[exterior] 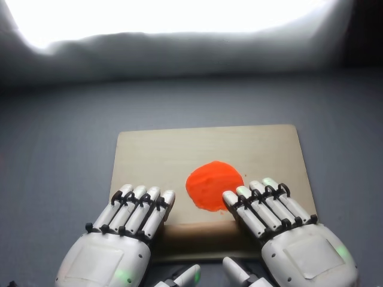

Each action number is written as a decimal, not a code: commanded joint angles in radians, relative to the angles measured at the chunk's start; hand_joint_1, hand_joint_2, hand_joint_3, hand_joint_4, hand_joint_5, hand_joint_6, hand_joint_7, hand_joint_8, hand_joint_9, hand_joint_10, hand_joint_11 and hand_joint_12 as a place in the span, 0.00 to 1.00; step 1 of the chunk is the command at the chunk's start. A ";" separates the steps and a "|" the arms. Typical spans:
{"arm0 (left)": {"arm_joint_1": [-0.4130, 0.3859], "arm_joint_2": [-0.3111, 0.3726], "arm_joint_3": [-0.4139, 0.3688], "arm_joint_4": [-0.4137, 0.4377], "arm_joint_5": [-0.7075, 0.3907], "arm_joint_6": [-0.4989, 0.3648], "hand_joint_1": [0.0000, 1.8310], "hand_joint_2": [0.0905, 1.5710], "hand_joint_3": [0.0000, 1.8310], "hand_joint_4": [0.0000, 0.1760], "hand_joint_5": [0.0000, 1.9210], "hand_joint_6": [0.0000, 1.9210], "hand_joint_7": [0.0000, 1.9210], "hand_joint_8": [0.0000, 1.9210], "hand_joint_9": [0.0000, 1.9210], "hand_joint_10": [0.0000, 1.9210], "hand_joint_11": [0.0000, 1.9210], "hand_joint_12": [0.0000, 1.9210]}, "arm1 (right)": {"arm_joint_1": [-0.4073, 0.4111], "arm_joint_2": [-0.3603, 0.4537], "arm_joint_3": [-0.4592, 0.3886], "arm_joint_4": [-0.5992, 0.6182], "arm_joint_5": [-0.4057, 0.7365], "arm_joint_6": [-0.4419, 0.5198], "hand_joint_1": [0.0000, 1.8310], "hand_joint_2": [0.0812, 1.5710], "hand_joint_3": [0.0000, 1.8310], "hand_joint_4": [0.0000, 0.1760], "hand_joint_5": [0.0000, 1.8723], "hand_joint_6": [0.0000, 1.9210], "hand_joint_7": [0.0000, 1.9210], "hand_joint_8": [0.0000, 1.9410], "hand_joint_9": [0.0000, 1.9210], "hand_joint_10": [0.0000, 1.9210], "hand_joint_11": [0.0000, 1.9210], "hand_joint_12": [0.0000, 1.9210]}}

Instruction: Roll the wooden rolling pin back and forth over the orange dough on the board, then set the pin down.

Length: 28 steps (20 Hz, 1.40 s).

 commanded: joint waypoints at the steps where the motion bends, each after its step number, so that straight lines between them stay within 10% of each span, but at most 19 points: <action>1: -0.005 -0.004 0.006 0.063 -0.101 -0.003 0.00 0.82 0.00 0.00 0.00 0.00 0.00 0.00 0.00 0.00 0.00 0.00 | 0.007 -0.002 -0.001 -0.069 0.090 -0.002 0.00 0.93 0.01 0.00 0.04 0.01 0.03 0.00 0.01 0.00 0.00 0.00; 28: -0.001 -0.019 0.030 0.057 -0.096 -0.011 0.00 0.84 0.00 0.00 0.00 0.00 0.00 0.00 0.00 0.00 0.00 0.00 | 0.037 0.001 0.041 -0.041 0.071 0.033 0.00 0.94 0.01 0.00 0.03 0.00 0.02 0.00 0.00 0.00 0.00 0.00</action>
